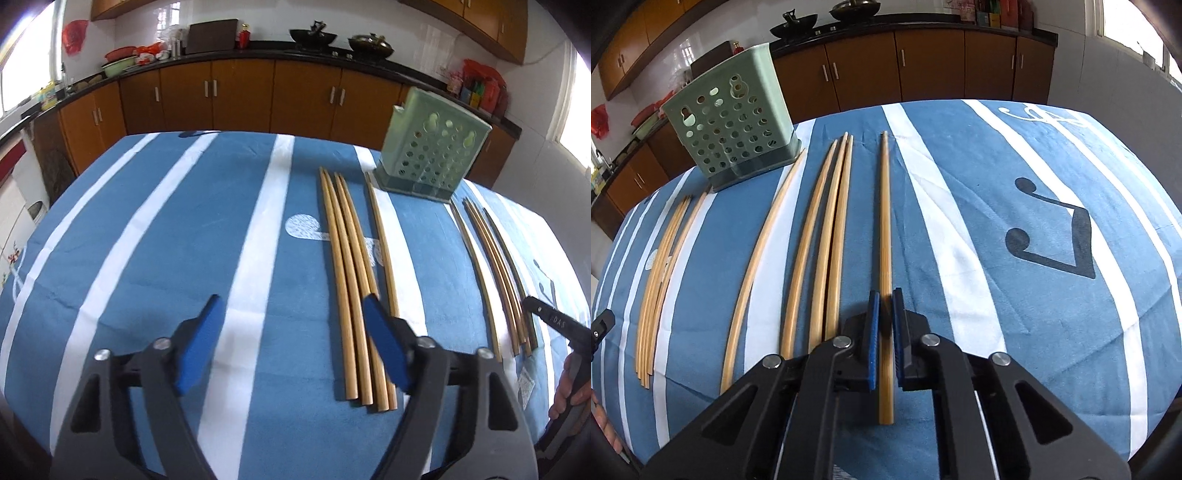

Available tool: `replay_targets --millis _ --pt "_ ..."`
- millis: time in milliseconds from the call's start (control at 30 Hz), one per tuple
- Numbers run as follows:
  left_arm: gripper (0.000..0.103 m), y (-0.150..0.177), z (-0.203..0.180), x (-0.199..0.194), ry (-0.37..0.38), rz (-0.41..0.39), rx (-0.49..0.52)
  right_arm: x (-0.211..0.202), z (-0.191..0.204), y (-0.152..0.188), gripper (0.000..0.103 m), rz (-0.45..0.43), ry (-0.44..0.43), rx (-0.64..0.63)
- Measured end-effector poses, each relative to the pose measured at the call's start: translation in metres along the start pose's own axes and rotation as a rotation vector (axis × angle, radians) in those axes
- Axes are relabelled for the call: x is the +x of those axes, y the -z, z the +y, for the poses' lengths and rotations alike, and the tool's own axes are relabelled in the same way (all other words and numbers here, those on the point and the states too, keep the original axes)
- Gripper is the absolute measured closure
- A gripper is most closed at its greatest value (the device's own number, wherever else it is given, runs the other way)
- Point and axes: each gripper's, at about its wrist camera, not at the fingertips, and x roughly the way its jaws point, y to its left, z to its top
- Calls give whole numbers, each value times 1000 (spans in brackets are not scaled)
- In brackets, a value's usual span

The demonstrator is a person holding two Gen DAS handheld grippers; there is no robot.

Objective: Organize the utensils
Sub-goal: 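Close the left gripper on one wooden chopstick while the right gripper grasps another, then lift the left gripper's chopstick toward the green holder while the right gripper carries its own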

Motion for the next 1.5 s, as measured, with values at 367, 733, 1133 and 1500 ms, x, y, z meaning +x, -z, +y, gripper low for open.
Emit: replay_targets --millis 367,733,1133,1500 --pt "76 -5 -19 35 50 117 82 0 0 -2 95 -18 25 -23" --pt "95 -29 -14 56 -48 98 118 12 6 -15 95 -22 50 -79" --pt "94 -52 28 71 14 46 66 32 -24 -45 95 -49 77 -6" --pt "91 -32 25 55 3 47 71 16 -23 -21 95 -61 72 -29"
